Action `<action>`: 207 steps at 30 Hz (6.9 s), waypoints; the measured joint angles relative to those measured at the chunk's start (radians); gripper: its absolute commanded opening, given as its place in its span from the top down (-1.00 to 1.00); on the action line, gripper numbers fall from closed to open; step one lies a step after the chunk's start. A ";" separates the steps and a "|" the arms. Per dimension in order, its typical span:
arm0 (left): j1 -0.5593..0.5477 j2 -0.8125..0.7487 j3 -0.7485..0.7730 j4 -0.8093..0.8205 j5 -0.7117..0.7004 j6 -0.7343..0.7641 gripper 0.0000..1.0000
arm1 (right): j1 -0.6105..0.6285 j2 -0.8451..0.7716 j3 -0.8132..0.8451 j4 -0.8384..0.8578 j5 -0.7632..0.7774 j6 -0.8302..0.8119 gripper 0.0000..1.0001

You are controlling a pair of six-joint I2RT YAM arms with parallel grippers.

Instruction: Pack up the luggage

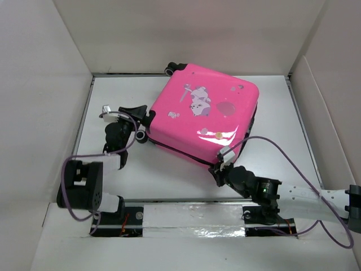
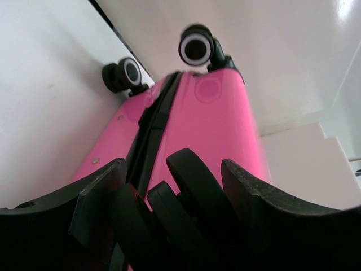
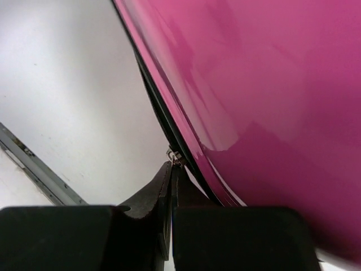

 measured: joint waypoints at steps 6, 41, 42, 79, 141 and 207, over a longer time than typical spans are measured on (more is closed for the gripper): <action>-0.111 -0.295 -0.193 -0.072 -0.129 0.086 1.00 | -0.026 0.105 0.074 -0.032 -0.044 -0.047 1.00; -1.068 -0.154 0.146 -0.362 -0.486 0.225 0.97 | -0.013 -0.639 -0.186 -0.246 -0.021 -0.042 1.00; -1.072 -0.126 0.166 -0.351 -0.482 0.229 0.85 | -0.026 -0.693 -0.186 -0.301 -0.019 -0.033 1.00; -0.276 0.324 0.957 -1.013 0.283 1.107 -0.74 | -0.182 -0.518 -0.109 -0.320 -0.154 -0.072 1.00; -0.230 0.360 1.011 -0.732 0.314 1.000 -0.91 | -0.394 -0.391 -0.063 -0.263 -0.397 -0.188 1.00; -0.272 0.501 0.806 -0.580 0.418 0.943 -0.76 | -0.414 -0.337 -0.039 -0.259 -0.393 -0.240 1.00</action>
